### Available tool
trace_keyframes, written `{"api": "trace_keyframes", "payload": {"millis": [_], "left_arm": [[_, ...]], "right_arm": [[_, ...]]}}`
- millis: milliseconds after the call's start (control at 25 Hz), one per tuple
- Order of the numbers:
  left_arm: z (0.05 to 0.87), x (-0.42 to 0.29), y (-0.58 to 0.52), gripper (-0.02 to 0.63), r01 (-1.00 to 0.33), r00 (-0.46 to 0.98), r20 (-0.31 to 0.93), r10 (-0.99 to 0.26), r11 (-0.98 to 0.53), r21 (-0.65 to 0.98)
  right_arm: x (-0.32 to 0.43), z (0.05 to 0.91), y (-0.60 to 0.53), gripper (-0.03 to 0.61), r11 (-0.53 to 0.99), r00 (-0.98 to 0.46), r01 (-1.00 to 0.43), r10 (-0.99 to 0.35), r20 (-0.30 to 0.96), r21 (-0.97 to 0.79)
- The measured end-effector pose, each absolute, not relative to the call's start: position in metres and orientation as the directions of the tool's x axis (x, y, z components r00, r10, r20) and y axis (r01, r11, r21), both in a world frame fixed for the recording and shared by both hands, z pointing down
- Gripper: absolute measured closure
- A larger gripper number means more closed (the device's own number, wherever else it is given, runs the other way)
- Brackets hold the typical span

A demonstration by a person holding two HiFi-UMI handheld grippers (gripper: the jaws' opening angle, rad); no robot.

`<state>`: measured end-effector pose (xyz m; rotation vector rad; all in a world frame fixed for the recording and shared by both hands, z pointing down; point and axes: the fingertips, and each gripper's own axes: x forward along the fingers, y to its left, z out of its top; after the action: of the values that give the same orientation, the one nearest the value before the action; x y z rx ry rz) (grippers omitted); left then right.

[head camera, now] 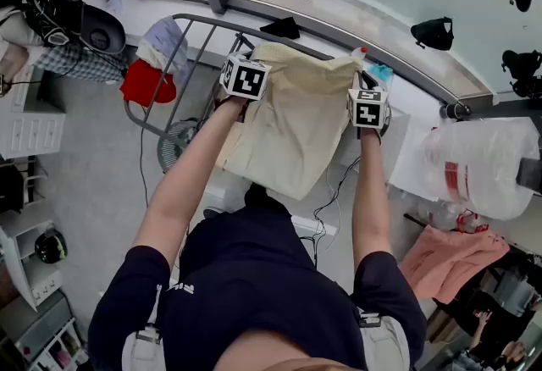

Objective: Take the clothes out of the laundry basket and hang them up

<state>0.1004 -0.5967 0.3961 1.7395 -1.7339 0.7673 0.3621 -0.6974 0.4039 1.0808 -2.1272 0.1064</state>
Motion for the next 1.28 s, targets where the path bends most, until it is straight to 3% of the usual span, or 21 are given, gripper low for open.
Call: {"api": "trace_keyframes", "payload": {"millis": [80,160,240,480,680,1000,1280], "left_arm": [[0.407,0.103,-0.592,0.430,-1.000,0.019,0.750,-0.661,-0.021,0.007],[0.415,0.103,-0.583,0.401,-1.000,0.025,0.757,-0.653,-0.019,0.016],[0.422,0.103,-0.572,0.380,-0.999,0.037,0.758,-0.651,-0.009,0.040],[0.424,0.096,-0.541,0.361,-0.997,0.041,0.744,-0.667,0.023,0.075],[0.415,0.088,-0.519,0.357,-0.993,0.007,0.697,-0.717,0.075,0.087],[0.372,0.034,-0.433,0.356,-0.974,-0.081,0.638,-0.766,0.197,0.112],[0.335,-0.035,-0.323,0.356,-0.921,-0.228,0.561,-0.796,0.363,0.140]], "right_arm": [[0.358,0.413,-0.696,0.511,0.653,-0.404,-0.737,-0.633,0.661,0.174],[0.352,0.421,-0.690,0.352,0.677,-0.468,-0.733,-0.567,0.677,0.061],[0.349,0.423,-0.681,0.252,0.693,-0.517,-0.721,-0.511,0.686,-0.027],[0.354,0.401,-0.663,0.241,0.692,-0.507,-0.722,-0.559,0.656,0.031],[0.322,0.366,-0.635,0.241,0.752,-0.587,-0.658,-0.548,0.596,0.044],[0.201,0.337,-0.541,0.241,0.889,-0.714,-0.451,-0.413,0.565,0.081],[0.092,0.305,-0.408,0.242,0.977,-0.835,-0.208,-0.200,0.513,0.043]]}}
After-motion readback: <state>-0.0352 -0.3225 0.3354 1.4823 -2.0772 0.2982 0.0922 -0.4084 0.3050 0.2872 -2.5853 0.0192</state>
